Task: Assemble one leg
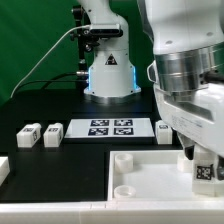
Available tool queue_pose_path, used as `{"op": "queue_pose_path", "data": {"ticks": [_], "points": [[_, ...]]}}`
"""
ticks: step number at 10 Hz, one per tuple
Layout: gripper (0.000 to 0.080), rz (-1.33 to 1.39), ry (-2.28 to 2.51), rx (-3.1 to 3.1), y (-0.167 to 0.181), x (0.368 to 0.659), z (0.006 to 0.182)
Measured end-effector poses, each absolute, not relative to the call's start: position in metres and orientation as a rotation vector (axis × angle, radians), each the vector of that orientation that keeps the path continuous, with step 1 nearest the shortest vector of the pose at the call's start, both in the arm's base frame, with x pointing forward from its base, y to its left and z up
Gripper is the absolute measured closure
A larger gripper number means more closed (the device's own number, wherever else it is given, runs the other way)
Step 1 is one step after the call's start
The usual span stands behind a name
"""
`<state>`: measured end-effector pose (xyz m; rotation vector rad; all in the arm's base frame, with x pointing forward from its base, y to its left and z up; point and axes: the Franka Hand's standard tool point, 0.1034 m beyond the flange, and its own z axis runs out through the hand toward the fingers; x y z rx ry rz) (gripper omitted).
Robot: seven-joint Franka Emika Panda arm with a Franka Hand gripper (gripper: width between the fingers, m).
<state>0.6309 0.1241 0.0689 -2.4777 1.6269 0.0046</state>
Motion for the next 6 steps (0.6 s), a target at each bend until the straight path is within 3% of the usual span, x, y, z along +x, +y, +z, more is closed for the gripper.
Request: {"op": "queue_pose_path", "data": {"ticks": [6], "points": [[0.0151,-0.059,0.655,-2.953,0.1166,0.6317,0.0710]]}}
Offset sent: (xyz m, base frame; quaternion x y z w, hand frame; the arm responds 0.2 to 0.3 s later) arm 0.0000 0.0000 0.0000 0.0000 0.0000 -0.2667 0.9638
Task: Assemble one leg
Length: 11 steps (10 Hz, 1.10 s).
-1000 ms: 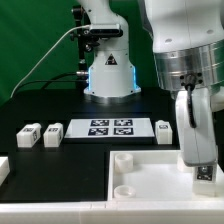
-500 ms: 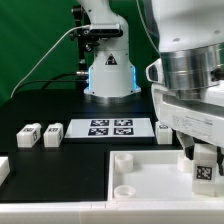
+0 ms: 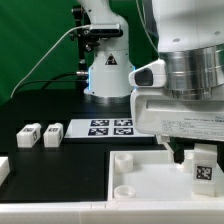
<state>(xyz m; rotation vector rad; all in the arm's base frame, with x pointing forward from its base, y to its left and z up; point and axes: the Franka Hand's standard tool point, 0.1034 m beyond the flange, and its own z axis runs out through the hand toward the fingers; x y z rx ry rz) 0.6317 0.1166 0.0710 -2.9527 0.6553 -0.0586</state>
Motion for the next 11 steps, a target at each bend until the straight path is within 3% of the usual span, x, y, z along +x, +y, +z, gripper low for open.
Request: {"op": "queue_pose_path", "data": {"ticks": [1,2,3,5,11], "points": [[0.0151,-0.062,0.633,-2.959,0.1182,0.6316,0.0710],[0.0280,-0.060,0.671,-2.949,0.1178,0.6317,0.0710],[0.0280,-0.054,0.757,-2.926,0.1182,0.6316,0.0709],[0.0505,-0.026,1.104,-2.800,0.1200,0.6312,0.0708],[0.0505,0.089,2.099,-2.117,0.1162,0.6337,0.0697]]}}
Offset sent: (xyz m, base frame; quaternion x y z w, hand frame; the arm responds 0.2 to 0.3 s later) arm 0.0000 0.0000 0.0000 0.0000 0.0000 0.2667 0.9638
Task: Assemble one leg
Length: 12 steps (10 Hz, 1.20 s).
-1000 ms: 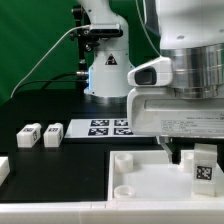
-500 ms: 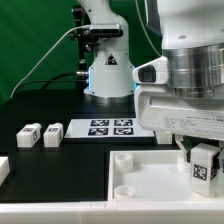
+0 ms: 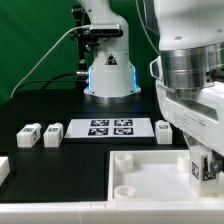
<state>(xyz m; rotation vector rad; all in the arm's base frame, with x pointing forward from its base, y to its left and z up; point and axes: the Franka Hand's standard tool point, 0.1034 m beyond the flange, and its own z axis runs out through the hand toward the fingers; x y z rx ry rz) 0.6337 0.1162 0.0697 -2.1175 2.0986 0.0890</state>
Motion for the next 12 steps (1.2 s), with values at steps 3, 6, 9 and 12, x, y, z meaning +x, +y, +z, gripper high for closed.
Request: {"op": "queue_pose_path", "data": {"ticks": [3,6,9,12], "points": [[0.0504,0.142,2.295,-1.878,0.117,0.634,0.069],[0.0194,0.105,2.102,-2.074,0.119,0.632,0.067],[0.0152,0.024,1.525,-2.532,0.127,0.631,0.071],[0.0151,-0.011,1.205,-2.701,0.125,0.631,0.070]]}}
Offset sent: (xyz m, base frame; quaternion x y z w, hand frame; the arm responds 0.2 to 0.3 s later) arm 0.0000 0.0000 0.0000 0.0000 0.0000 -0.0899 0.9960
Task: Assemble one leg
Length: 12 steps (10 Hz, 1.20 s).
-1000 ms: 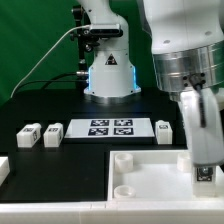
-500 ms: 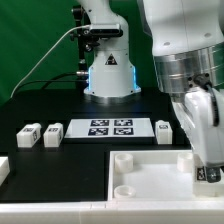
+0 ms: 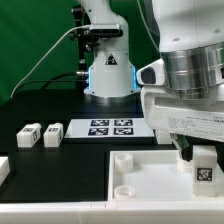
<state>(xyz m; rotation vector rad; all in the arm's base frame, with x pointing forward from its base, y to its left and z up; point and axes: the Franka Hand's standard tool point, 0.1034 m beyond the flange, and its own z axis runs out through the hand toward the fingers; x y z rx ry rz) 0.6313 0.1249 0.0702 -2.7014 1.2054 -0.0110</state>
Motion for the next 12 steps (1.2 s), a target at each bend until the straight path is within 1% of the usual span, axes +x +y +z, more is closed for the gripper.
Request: {"op": "queue_pose_path", "data": {"ticks": [3,4,5,6,7,8,9,10,12], "points": [[0.0151,-0.094,0.567,-2.964,0.116,0.638,0.073],[0.0151,-0.111,0.428,-3.004,0.117,0.640,0.074],[0.0151,-0.109,0.459,-2.999,0.116,0.640,0.074],[0.0181,-0.109,0.459,-2.999,0.116,0.640,0.074],[0.0181,-0.101,0.574,-2.971,0.117,0.640,0.074],[0.0361,-0.090,0.740,-2.929,0.118,0.640,0.074],[0.0361,-0.081,0.849,-2.899,0.117,0.639,0.073],[0.0494,-0.066,1.030,-2.842,0.113,0.638,0.072],[0.0496,-0.033,1.358,-2.694,0.110,0.637,0.072]]}}
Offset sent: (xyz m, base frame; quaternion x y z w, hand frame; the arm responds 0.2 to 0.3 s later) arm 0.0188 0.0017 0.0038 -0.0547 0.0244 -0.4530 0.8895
